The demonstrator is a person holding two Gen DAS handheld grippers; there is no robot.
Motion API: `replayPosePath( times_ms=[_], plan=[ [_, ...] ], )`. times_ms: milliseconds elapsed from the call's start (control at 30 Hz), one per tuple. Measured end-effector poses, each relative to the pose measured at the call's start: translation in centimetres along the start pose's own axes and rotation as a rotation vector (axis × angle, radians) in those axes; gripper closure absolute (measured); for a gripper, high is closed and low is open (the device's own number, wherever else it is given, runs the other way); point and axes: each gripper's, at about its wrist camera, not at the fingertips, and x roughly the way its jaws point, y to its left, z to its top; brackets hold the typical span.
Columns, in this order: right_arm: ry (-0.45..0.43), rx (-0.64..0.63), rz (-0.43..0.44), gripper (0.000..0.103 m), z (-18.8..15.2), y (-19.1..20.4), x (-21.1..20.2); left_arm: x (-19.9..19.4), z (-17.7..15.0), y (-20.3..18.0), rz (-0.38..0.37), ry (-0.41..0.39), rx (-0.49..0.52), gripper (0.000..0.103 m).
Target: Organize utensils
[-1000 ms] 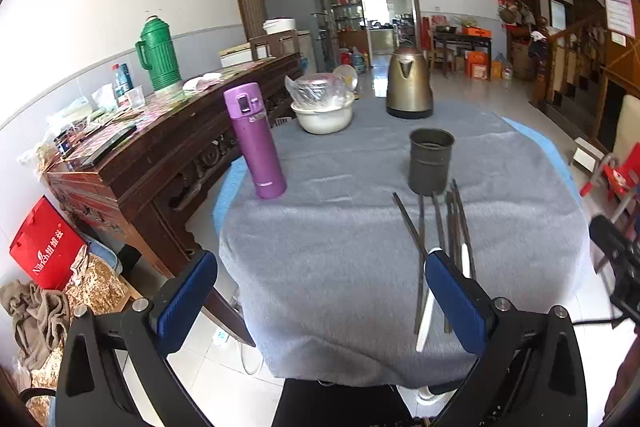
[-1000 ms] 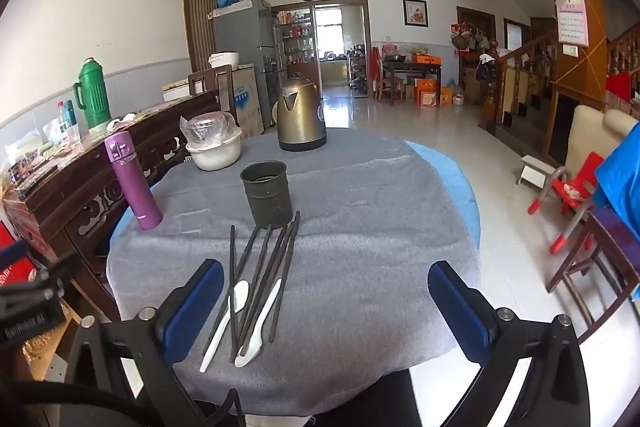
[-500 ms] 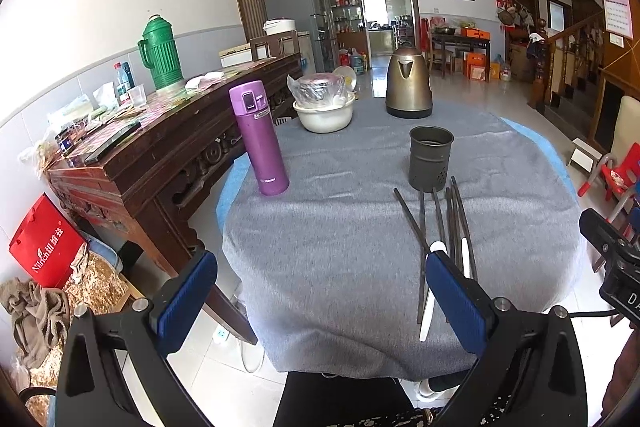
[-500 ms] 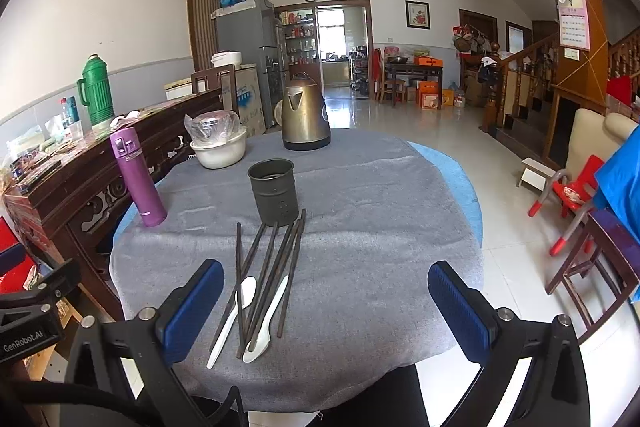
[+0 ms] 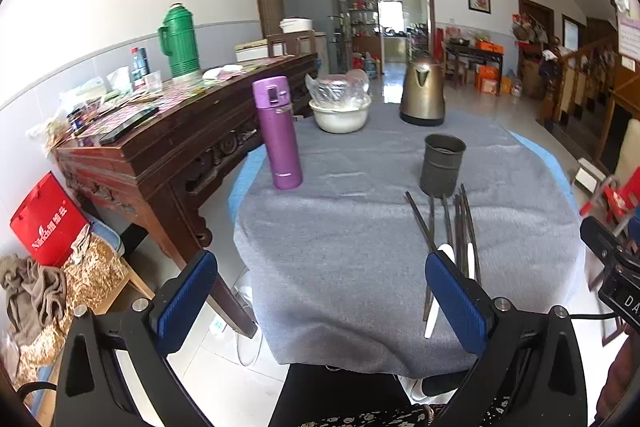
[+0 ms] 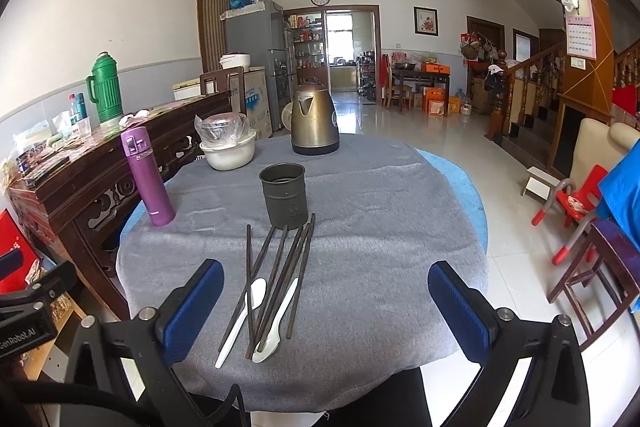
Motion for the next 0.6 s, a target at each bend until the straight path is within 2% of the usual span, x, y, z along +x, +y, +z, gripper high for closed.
replayPosePath(
  times_ms=[233, 600],
  plan=[
    [-0.002, 0.007, 0.008, 0.0, 0.1, 0.0, 0.0, -0.1, -0.2, 1.4, 0.014, 0.002, -0.057, 0.0],
    [-0.005, -0.01, 0.021, 0.0, -0.1, 0.8, -0.2, -0.9, -0.3, 1.1, 0.016, -0.04, -0.044, 0.0]
  ],
)
